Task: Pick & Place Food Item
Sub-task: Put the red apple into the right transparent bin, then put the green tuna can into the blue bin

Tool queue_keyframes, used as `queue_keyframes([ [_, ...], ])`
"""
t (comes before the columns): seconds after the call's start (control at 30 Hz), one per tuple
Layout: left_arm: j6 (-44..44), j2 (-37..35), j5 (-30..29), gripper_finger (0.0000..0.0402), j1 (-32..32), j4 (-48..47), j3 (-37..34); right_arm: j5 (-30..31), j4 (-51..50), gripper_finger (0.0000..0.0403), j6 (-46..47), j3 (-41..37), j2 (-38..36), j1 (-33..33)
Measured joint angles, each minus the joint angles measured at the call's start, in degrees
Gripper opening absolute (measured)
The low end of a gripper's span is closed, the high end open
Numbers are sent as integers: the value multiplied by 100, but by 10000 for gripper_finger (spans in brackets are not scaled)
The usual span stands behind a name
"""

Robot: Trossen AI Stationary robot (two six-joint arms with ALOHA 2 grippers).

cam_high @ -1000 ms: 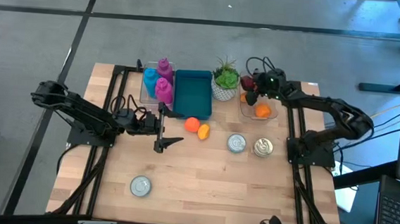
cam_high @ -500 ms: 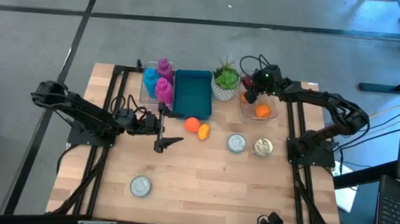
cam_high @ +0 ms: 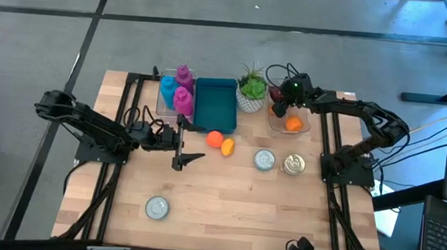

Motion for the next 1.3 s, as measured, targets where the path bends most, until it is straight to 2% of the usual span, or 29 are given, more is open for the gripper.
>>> queue_keyframes([
  [0.43, -2, 0, 0, 393, 2, -15, 0, -41, 2, 313, 37, 0, 0, 4],
  [0.7, -2, 0, 0, 393, 1, -39, 0, -61, -1, 338, 121, -2, -221, 52],
  [0.97, -44, -106, -60, 393, -7, -92, 0, -127, -9, 328, 513, -2, -1358, 244],
  [1.17, 149, -487, -800, 393, -7, -879, 0, -1133, 8, 327, 878, -2, -2388, 400],
  [1.3, 192, -740, -747, 393, -9, -1027, 0, -1401, 3, 327, 1033, -5, -3008, 585],
])
